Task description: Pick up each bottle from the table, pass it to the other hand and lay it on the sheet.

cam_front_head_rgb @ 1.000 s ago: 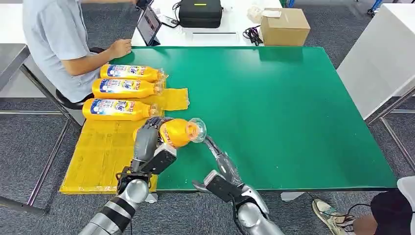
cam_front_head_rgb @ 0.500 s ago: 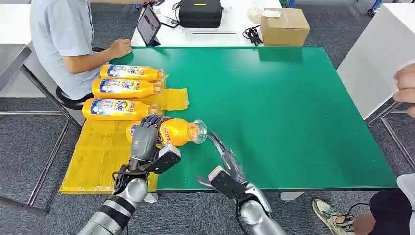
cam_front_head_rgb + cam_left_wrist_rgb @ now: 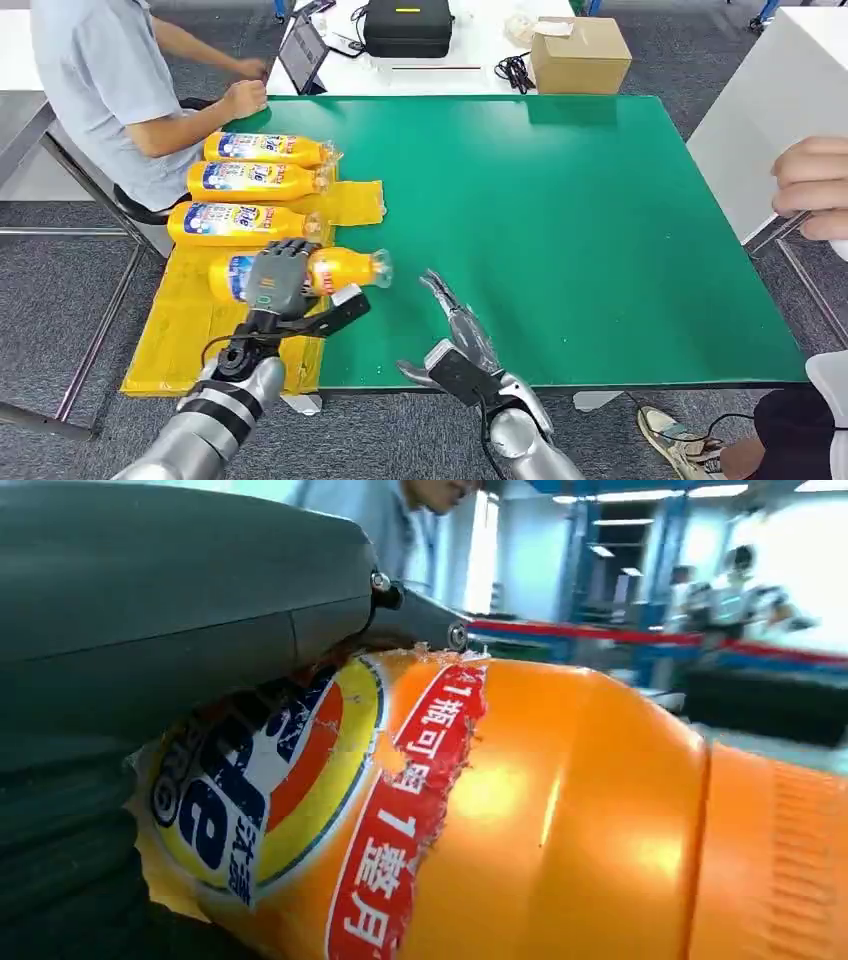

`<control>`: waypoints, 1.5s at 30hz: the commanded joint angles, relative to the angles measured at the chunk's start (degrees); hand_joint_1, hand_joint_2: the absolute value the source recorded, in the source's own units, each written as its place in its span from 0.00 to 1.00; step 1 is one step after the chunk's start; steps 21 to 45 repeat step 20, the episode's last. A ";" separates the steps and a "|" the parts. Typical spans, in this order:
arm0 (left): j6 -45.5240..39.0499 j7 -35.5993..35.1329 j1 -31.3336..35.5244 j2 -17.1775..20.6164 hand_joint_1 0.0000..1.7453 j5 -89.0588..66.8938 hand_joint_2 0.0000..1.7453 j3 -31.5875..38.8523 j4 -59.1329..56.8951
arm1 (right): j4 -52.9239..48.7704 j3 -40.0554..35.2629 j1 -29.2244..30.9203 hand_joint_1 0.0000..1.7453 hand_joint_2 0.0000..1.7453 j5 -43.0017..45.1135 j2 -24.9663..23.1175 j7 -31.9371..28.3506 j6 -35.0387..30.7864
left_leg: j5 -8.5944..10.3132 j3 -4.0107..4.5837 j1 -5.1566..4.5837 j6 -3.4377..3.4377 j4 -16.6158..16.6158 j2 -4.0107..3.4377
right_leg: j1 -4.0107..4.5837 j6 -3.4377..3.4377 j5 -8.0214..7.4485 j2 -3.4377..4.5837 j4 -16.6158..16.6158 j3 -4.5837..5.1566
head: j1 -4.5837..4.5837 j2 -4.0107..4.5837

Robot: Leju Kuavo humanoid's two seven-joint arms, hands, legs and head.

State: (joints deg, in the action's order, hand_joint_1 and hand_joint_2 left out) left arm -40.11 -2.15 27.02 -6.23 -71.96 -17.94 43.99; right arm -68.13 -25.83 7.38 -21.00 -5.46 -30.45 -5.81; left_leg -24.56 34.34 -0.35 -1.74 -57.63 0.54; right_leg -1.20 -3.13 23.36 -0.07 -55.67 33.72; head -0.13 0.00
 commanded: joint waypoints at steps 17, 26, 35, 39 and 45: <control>7.85 -6.30 9.46 1.39 1.00 -12.96 1.00 2.66 -22.49 | 2.79 1.64 1.18 0.00 1.00 0.56 -0.13 -0.32 1.44 | -0.07 -0.09 0.05 0.10 -0.02 0.01 | 0.06 0.12 0.05 -0.03 0.03 -0.12 | 0.00 0.00; 12.86 -3.63 9.98 0.37 0.83 -10.06 1.00 4.17 -23.09 | 2.59 1.73 1.27 0.00 1.00 0.32 -0.21 -0.13 1.83 | -0.10 -0.16 0.09 0.11 -0.05 0.01 | 0.10 0.14 0.06 -0.03 0.05 -0.21 | 0.00 0.00; 12.86 -3.63 9.98 0.37 0.83 -10.06 1.00 4.17 -23.09 | 2.59 1.73 1.27 0.00 1.00 0.32 -0.21 -0.13 1.83 | -0.10 -0.16 0.09 0.11 -0.05 0.01 | 0.10 0.14 0.06 -0.03 0.05 -0.21 | 0.00 0.00; 12.86 -3.63 9.98 0.37 0.83 -10.06 1.00 4.17 -23.09 | 2.59 1.73 1.27 0.00 1.00 0.32 -0.21 -0.13 1.83 | -0.10 -0.16 0.09 0.11 -0.05 0.01 | 0.10 0.14 0.06 -0.03 0.05 -0.21 | 0.00 0.00; 12.86 -3.63 9.98 0.37 0.83 -10.06 1.00 4.17 -23.09 | 2.59 1.73 1.27 0.00 1.00 0.32 -0.21 -0.13 1.83 | -0.10 -0.16 0.09 0.11 -0.05 0.01 | 0.10 0.14 0.06 -0.03 0.05 -0.21 | 0.00 0.00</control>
